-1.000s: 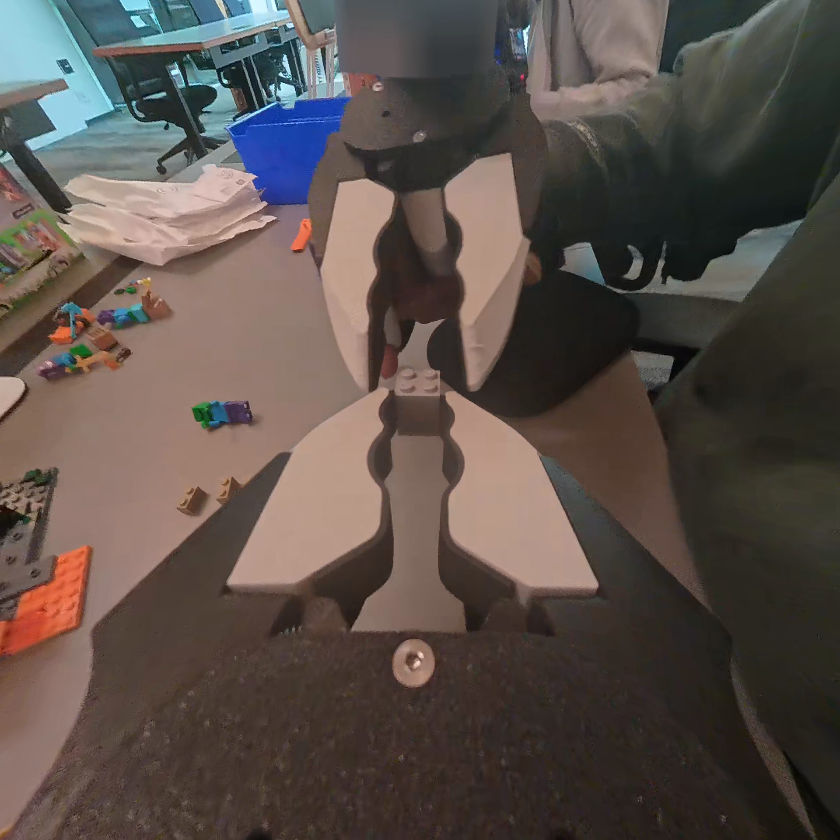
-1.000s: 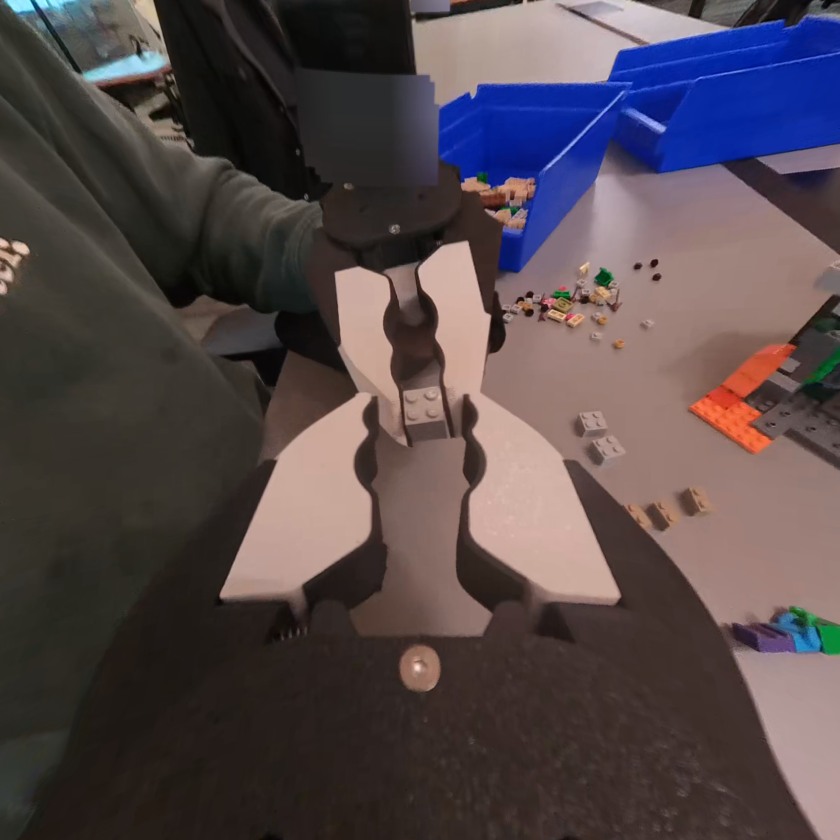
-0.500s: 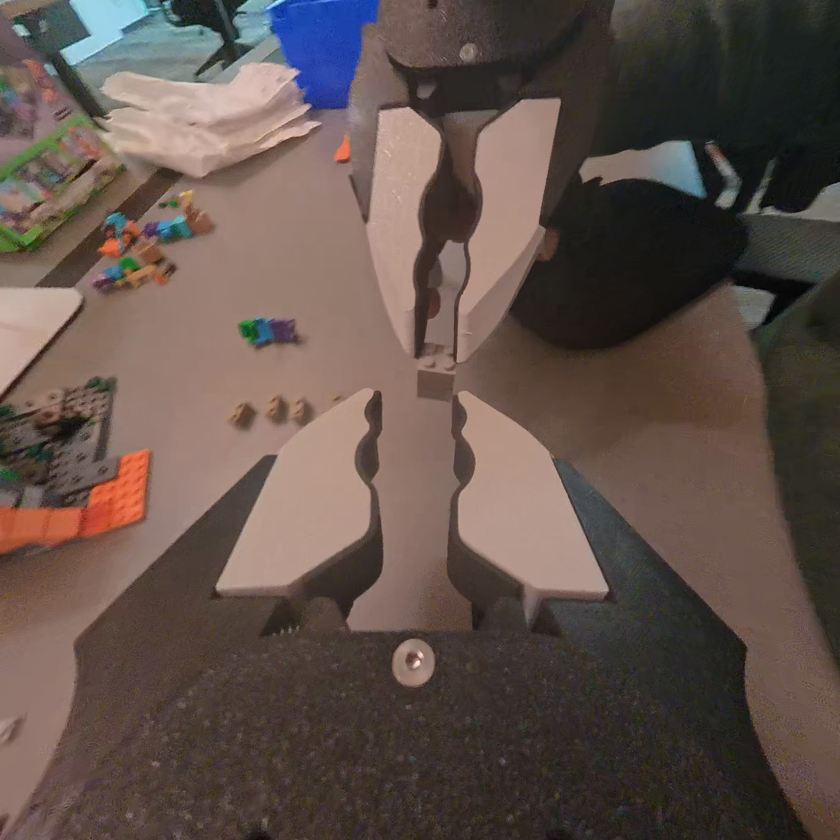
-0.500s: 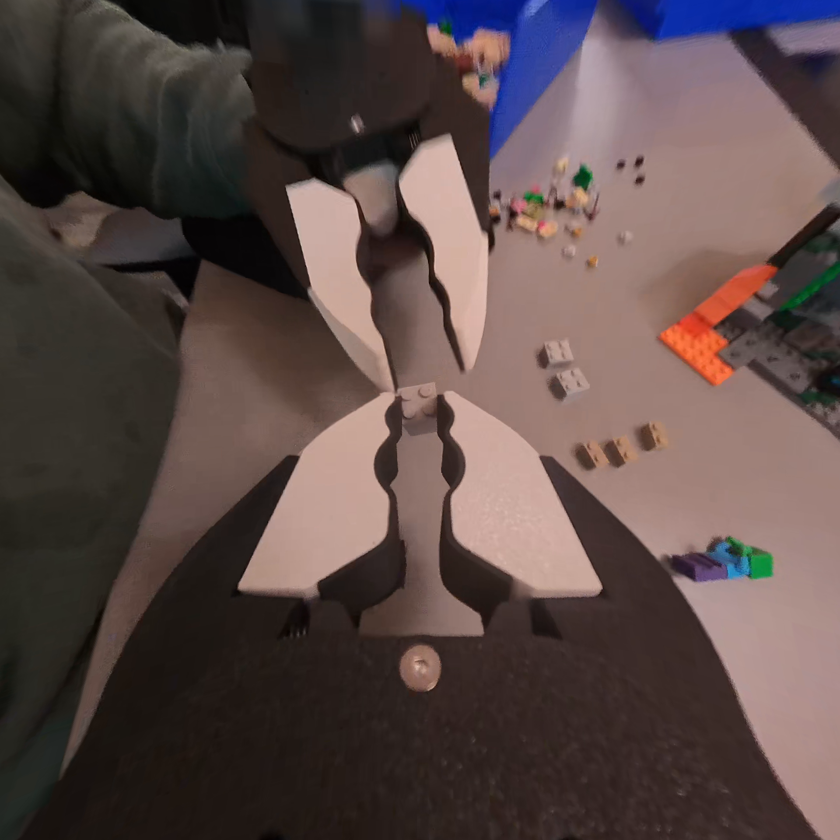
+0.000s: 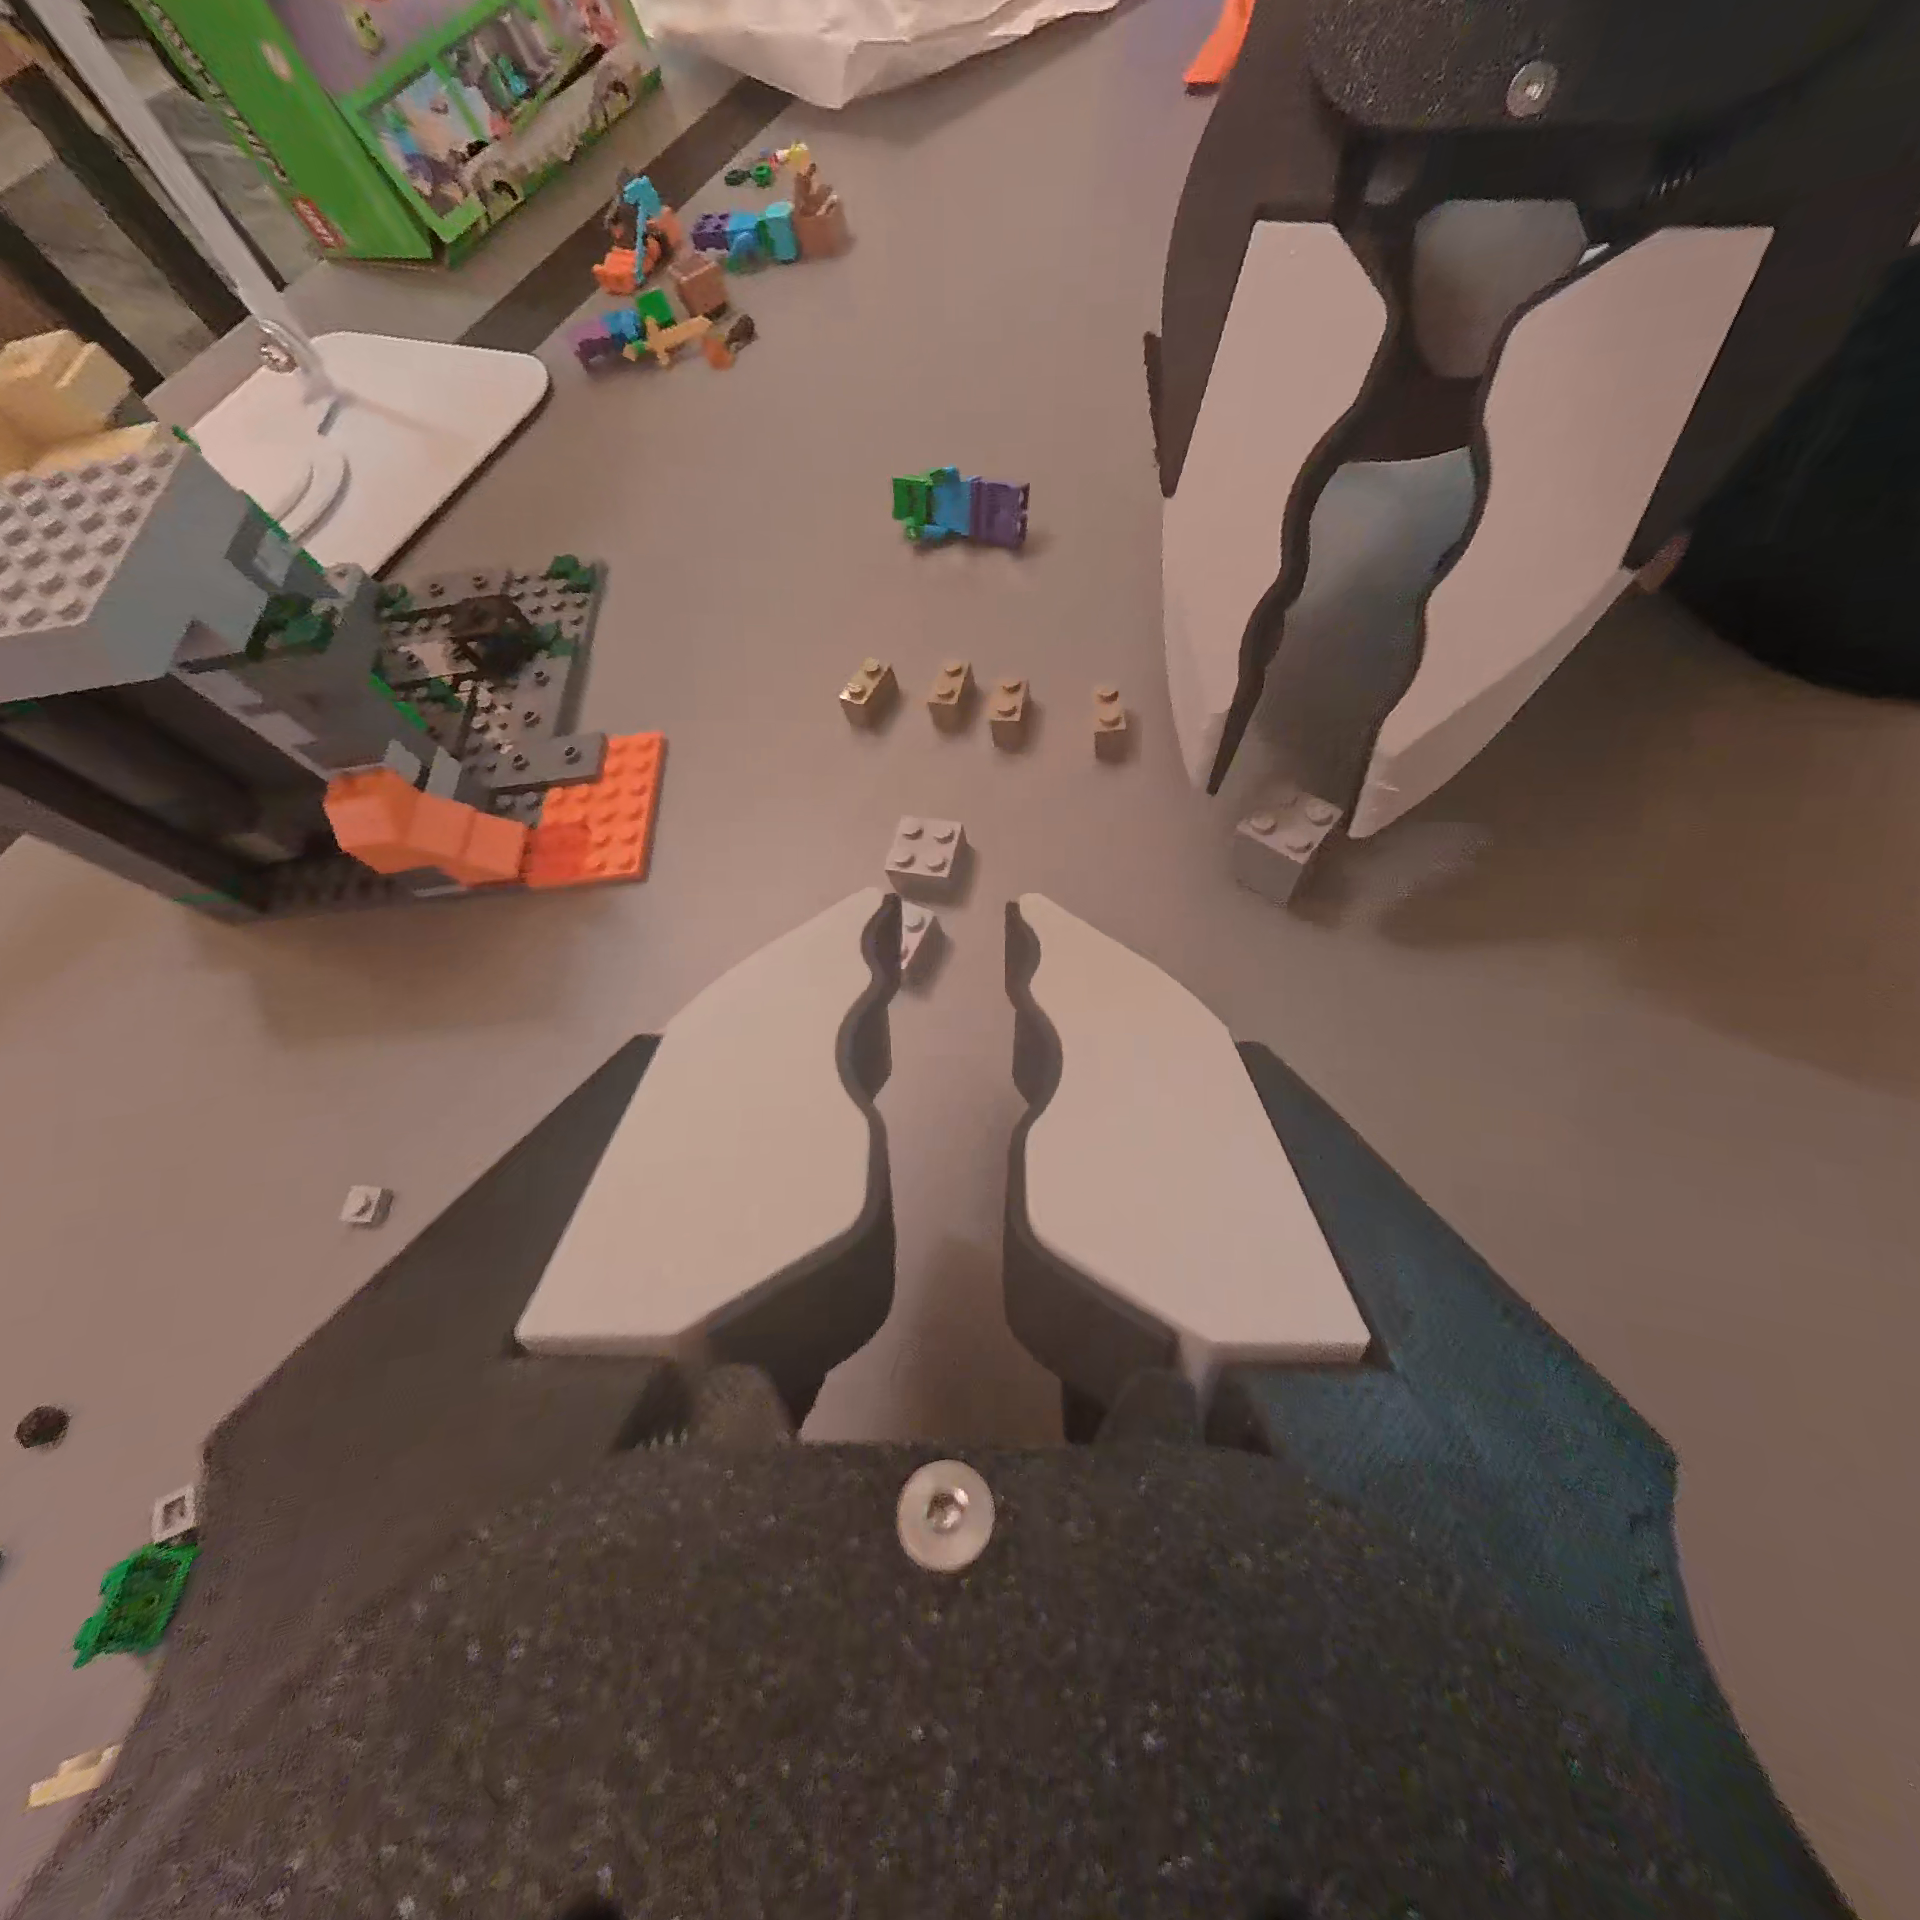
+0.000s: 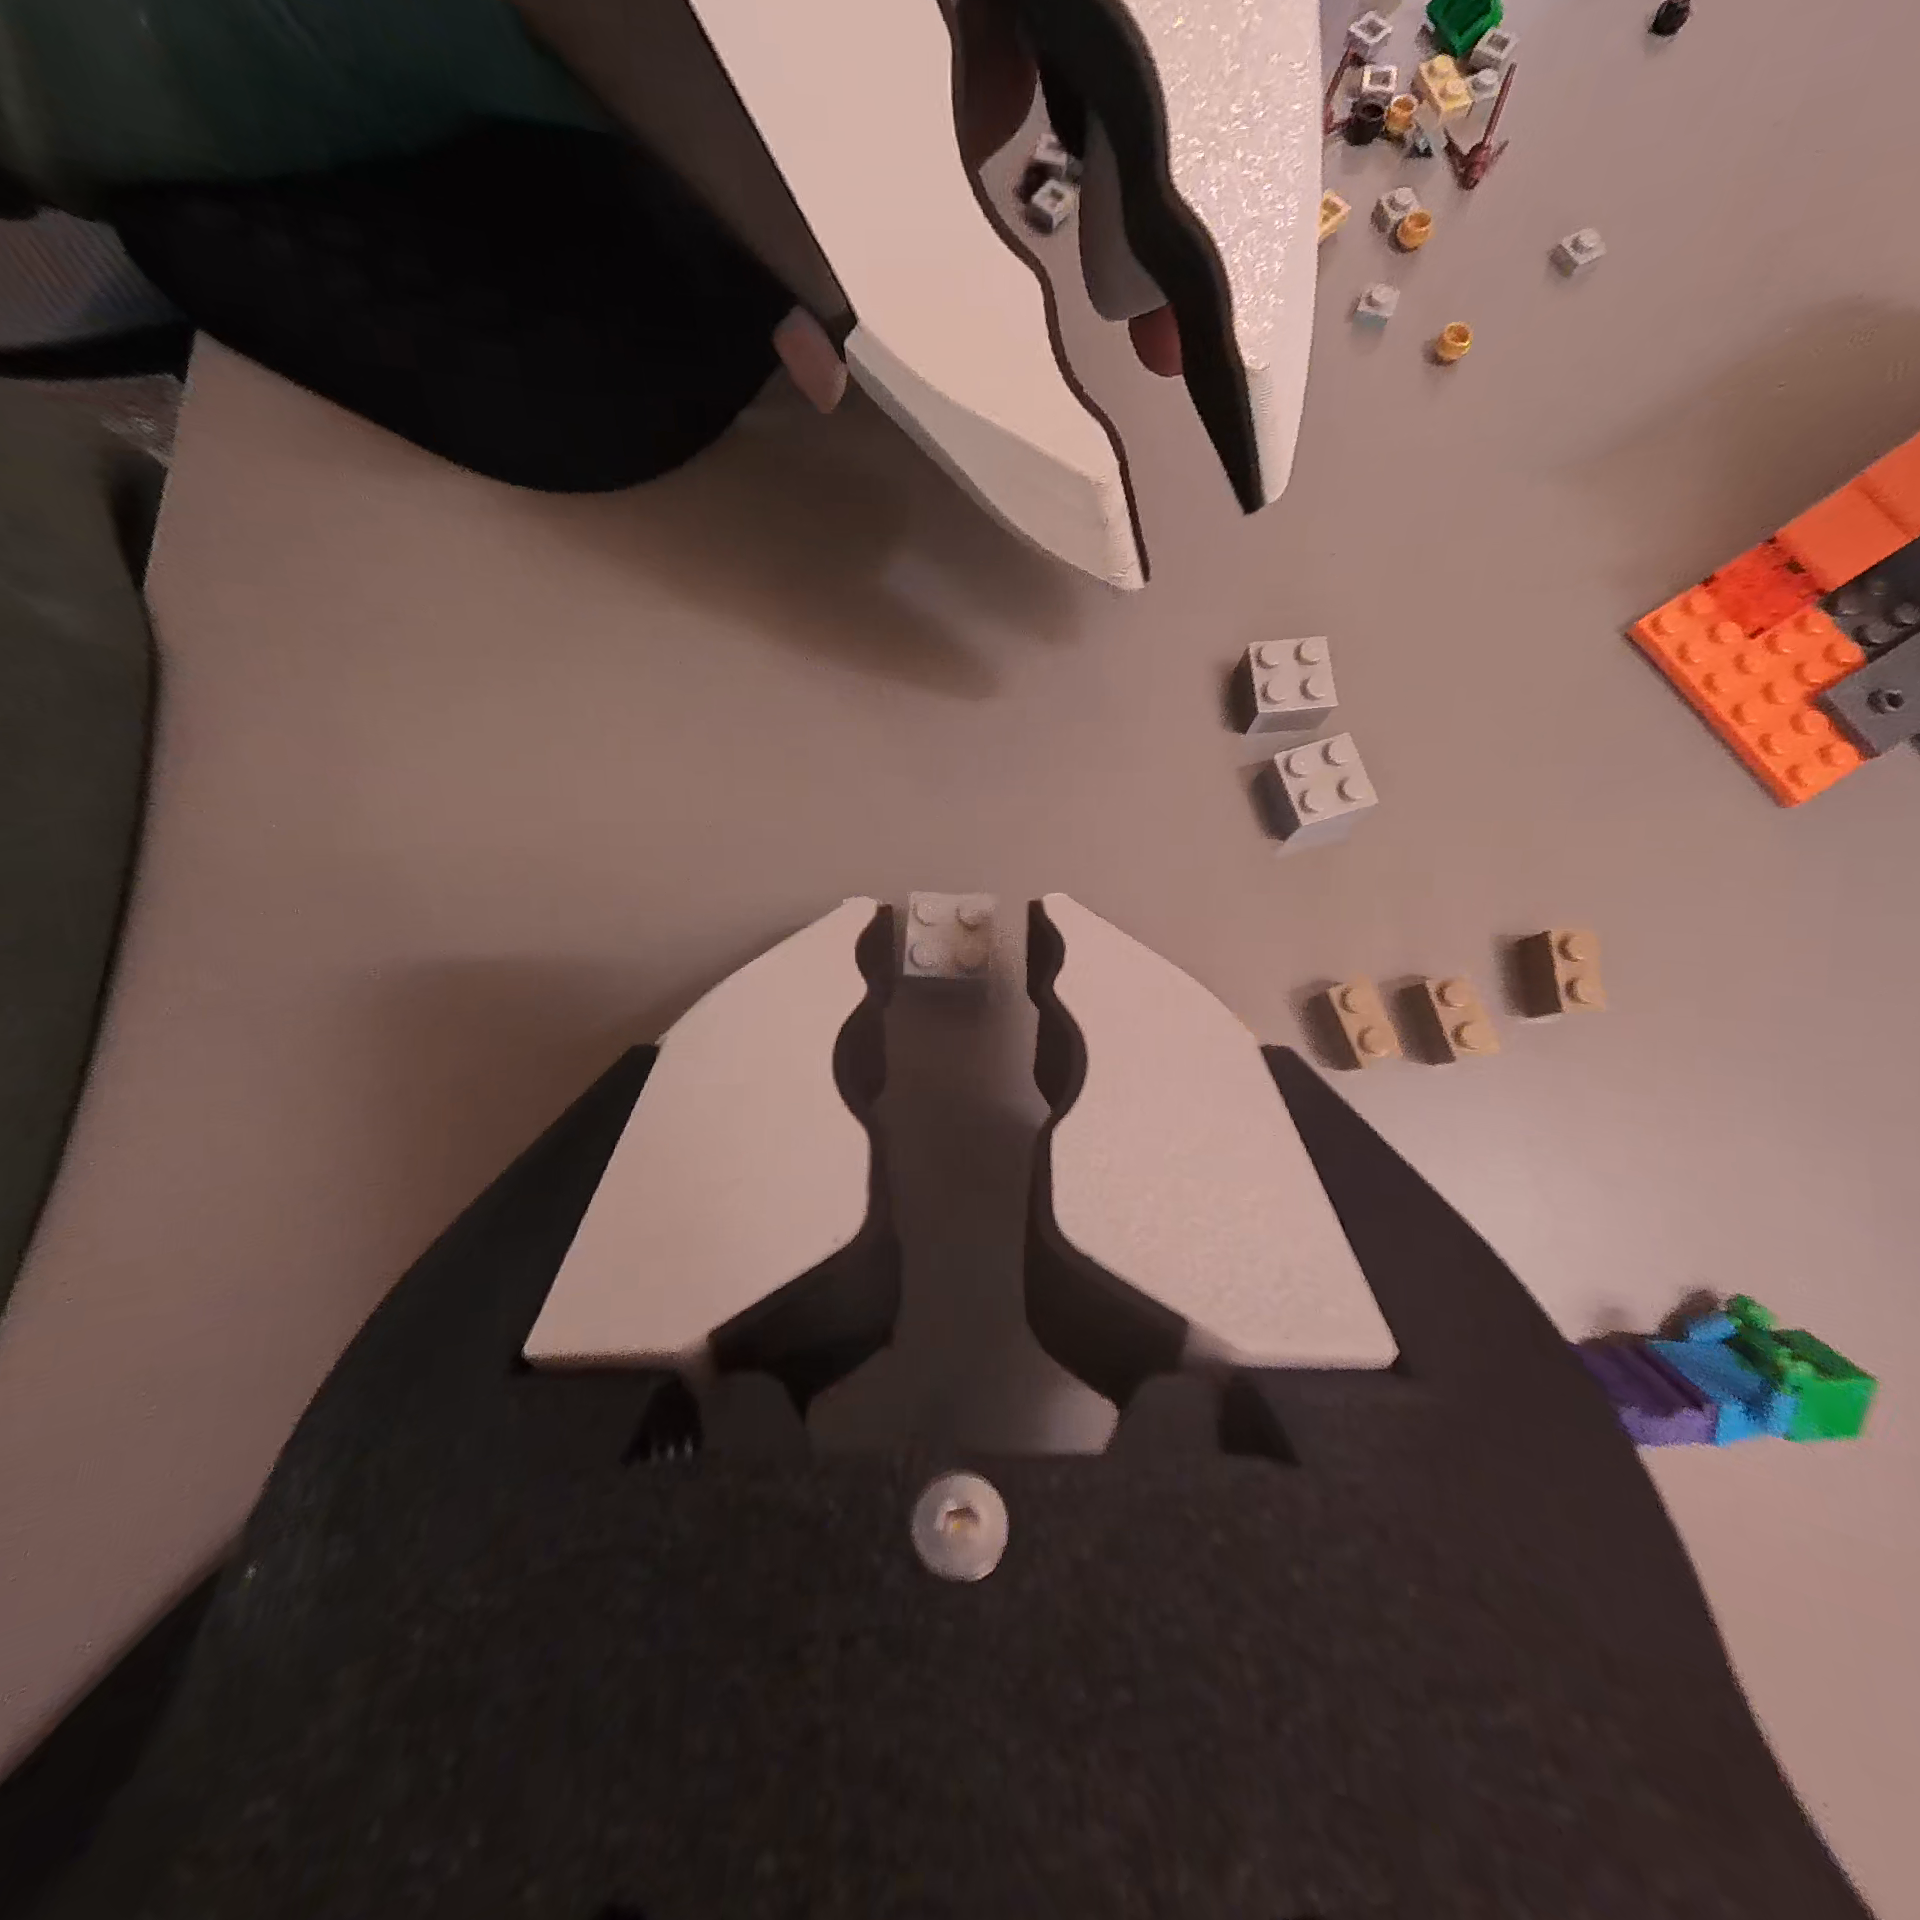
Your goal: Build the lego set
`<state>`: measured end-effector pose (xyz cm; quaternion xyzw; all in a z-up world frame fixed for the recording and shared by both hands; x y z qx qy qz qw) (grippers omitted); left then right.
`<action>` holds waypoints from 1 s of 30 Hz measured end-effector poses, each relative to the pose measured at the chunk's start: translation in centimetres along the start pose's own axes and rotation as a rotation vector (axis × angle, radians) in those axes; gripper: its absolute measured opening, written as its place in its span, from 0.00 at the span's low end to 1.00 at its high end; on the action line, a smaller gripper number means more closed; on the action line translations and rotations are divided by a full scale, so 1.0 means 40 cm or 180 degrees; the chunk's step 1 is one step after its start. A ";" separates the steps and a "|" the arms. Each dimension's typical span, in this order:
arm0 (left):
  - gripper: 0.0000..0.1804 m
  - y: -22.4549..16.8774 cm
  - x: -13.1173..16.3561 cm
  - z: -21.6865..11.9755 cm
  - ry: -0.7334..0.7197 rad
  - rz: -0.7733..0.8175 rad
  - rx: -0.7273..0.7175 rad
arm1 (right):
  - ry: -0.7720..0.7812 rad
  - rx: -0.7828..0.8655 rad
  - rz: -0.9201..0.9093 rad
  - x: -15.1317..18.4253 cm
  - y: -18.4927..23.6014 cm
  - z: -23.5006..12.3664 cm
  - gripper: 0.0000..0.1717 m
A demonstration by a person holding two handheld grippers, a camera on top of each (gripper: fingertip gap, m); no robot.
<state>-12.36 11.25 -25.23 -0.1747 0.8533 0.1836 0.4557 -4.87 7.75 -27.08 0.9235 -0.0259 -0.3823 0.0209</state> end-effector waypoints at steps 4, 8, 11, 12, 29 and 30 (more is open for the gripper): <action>0.09 0.015 0.003 -0.001 -0.0038 -0.0112 -0.0058 | -0.0064 0.0037 -0.0027 -0.043 -0.044 -0.033 0.15; 0.09 0.022 -0.001 -0.002 -0.0103 -0.0132 -0.0114 | 0.0372 0.0152 -0.0382 -0.064 -0.124 -0.019 0.15; 0.08 0.024 0.001 -0.003 -0.0116 -0.0090 -0.0173 | 0.0765 0.0080 -0.0539 -0.048 -0.163 0.024 0.16; 0.08 0.024 0.002 -0.003 -0.0119 -0.0080 -0.0180 | 0.0859 0.0062 -0.0584 -0.043 -0.171 0.038 0.16; 0.08 -0.008 -0.010 -0.005 -0.0146 0.0221 -0.0112 | 0.0854 0.0256 0.0368 -0.058 -0.016 -0.042 0.09; 0.08 -0.010 -0.010 -0.004 -0.0140 0.0234 -0.0117 | 0.0843 0.0332 0.0490 -0.048 -0.009 -0.039 0.09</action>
Point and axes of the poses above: each gripper's, where its closed fingertips meet, z out along the fingers, x out of its underside, y = z × x across the jaws, the point moved 2 cm from there along -z, back along the fingers
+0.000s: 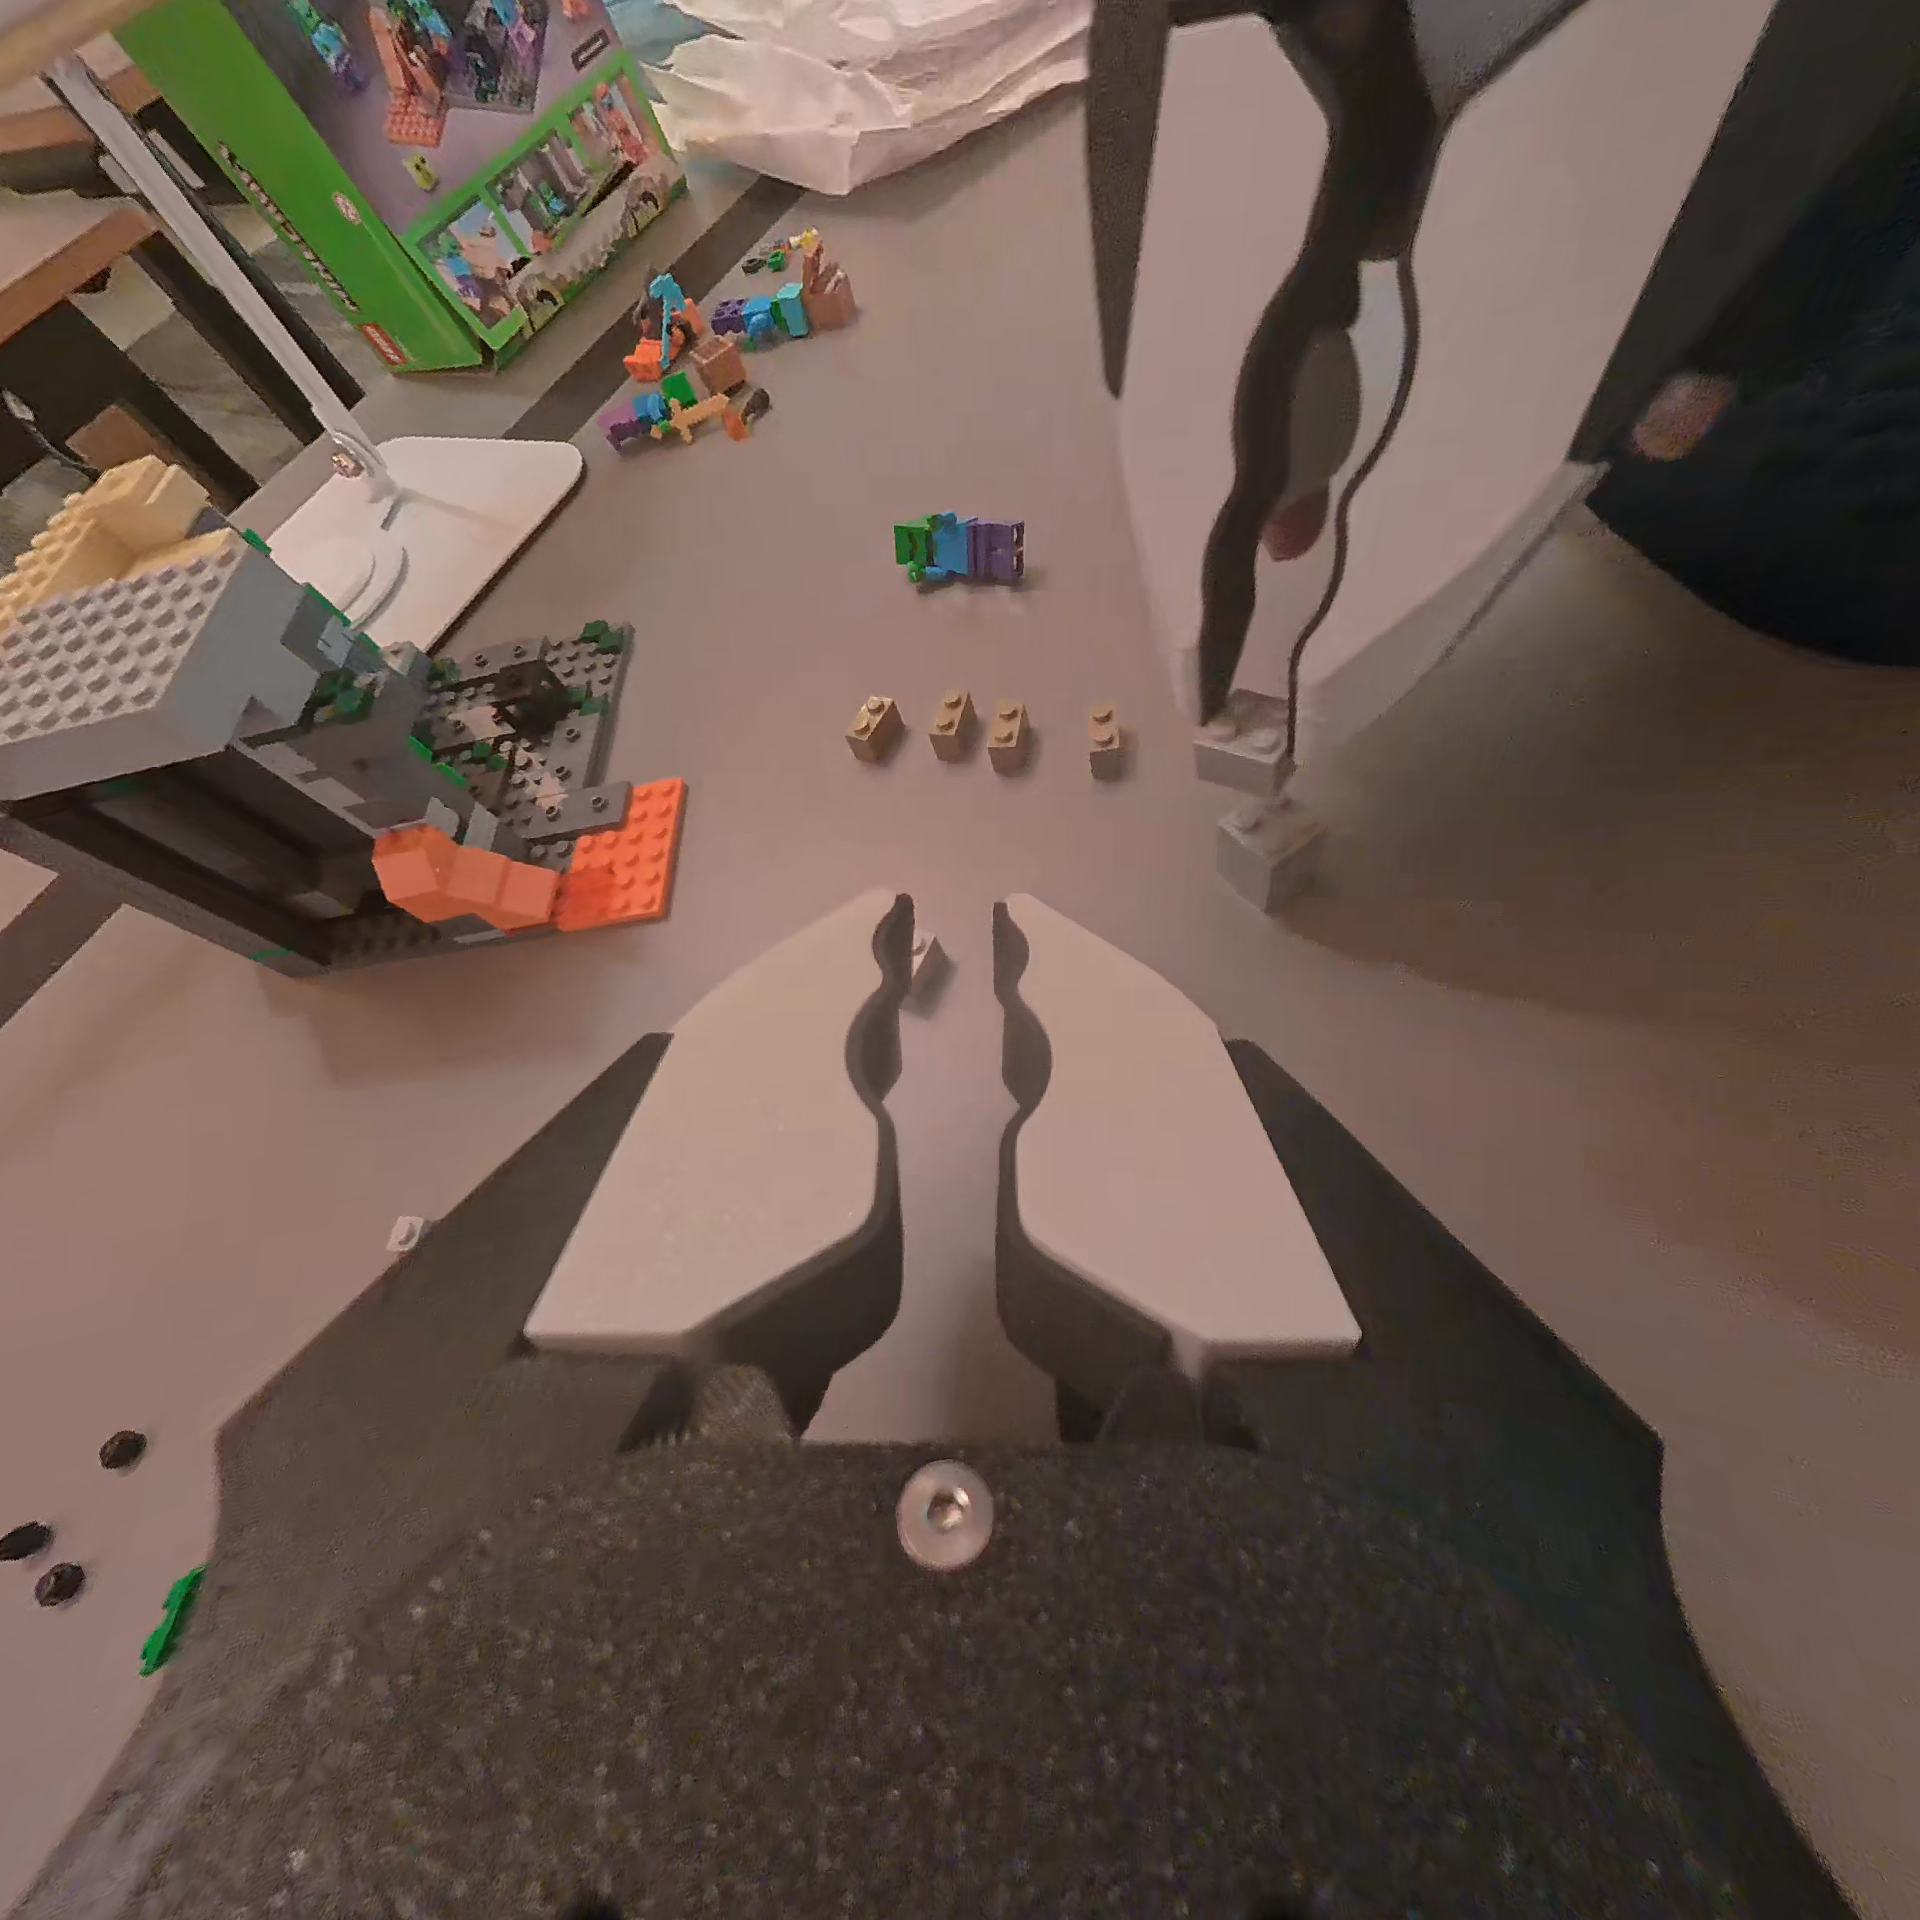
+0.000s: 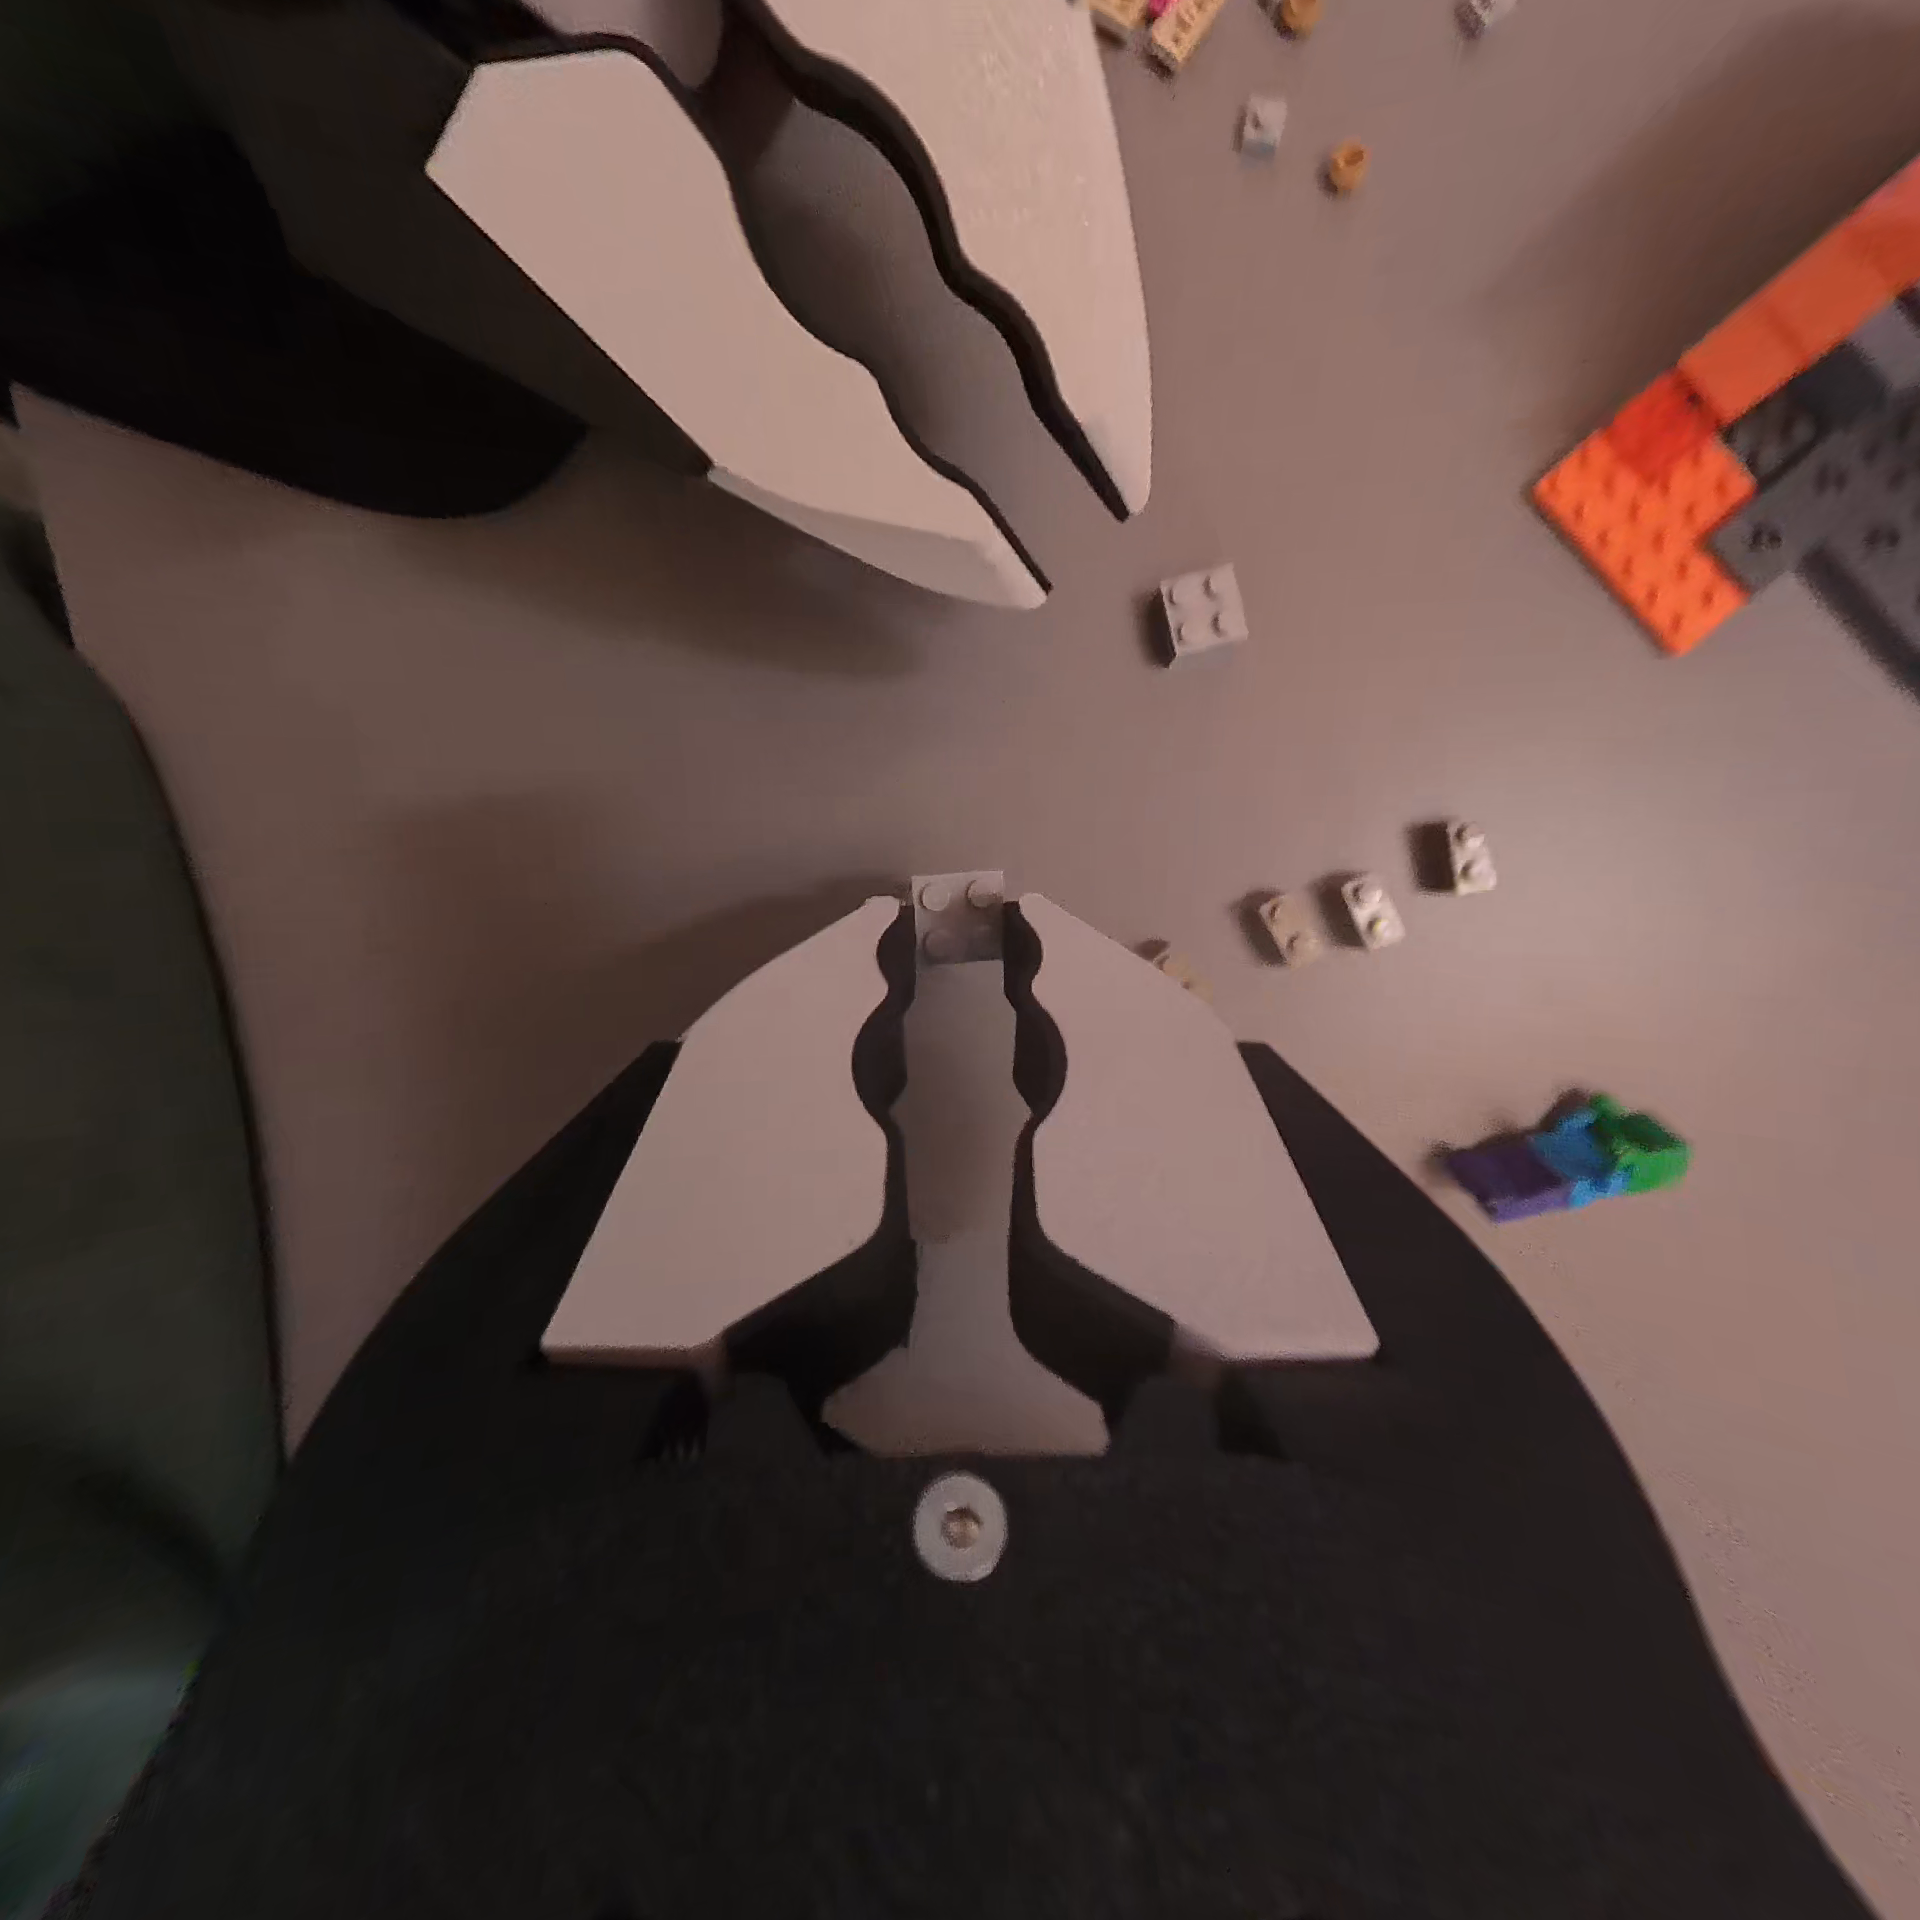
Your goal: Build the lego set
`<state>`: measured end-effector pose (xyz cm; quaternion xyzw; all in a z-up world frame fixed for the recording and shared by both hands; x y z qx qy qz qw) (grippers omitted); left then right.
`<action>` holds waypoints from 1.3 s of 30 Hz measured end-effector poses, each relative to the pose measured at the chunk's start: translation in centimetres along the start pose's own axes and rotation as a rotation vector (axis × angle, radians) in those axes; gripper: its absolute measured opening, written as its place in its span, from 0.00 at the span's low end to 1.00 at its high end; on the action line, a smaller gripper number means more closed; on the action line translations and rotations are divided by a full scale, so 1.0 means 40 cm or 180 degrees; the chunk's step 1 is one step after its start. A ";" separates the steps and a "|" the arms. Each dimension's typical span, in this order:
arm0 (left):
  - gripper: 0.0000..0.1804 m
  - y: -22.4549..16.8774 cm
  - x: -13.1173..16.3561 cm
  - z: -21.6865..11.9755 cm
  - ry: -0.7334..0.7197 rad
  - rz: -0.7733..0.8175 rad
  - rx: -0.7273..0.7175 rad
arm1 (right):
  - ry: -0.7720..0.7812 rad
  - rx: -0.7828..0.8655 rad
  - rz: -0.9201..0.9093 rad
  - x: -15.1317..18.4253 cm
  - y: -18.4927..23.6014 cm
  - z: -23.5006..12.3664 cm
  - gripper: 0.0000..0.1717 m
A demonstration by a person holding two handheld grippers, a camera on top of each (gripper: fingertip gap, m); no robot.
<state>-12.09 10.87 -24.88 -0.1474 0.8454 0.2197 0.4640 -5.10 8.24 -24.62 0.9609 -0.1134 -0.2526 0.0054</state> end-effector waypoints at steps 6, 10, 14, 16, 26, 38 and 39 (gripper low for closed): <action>0.07 -0.003 0.000 -0.004 0.0009 0.0064 -0.0041 | -0.0110 0.0134 0.0427 0.028 0.014 0.019 0.09; 0.07 -0.005 -0.002 -0.005 -0.0004 0.0049 -0.0015 | -0.0114 0.0215 0.0518 0.033 0.013 0.028 0.09; 0.07 -0.015 -0.005 -0.005 -0.0003 0.0102 0.0021 | -0.0121 0.0283 0.0568 0.037 0.009 0.034 0.09; 0.07 -0.018 -0.005 -0.004 0.0006 0.0127 0.0031 | -0.0127 0.0278 0.0599 0.037 0.011 0.036 0.10; 0.07 -0.024 -0.007 -0.009 0.0006 0.0173 0.0036 | -0.0157 0.0339 0.0635 0.032 0.018 0.037 0.16; 0.07 -0.033 -0.017 -0.015 -0.0057 0.0245 0.0055 | -0.0180 0.0439 0.0589 0.058 0.017 0.081 0.10; 0.07 -0.035 -0.018 -0.015 -0.0069 0.0252 0.0075 | -0.0198 0.0413 0.0568 0.058 0.017 0.081 0.10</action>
Point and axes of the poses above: each gripper's, where its closed fingertips meet, z out along the fingers, x out of its underside, y = z × x across the jaws, the point moved 2 cm from there along -z, back along the fingers
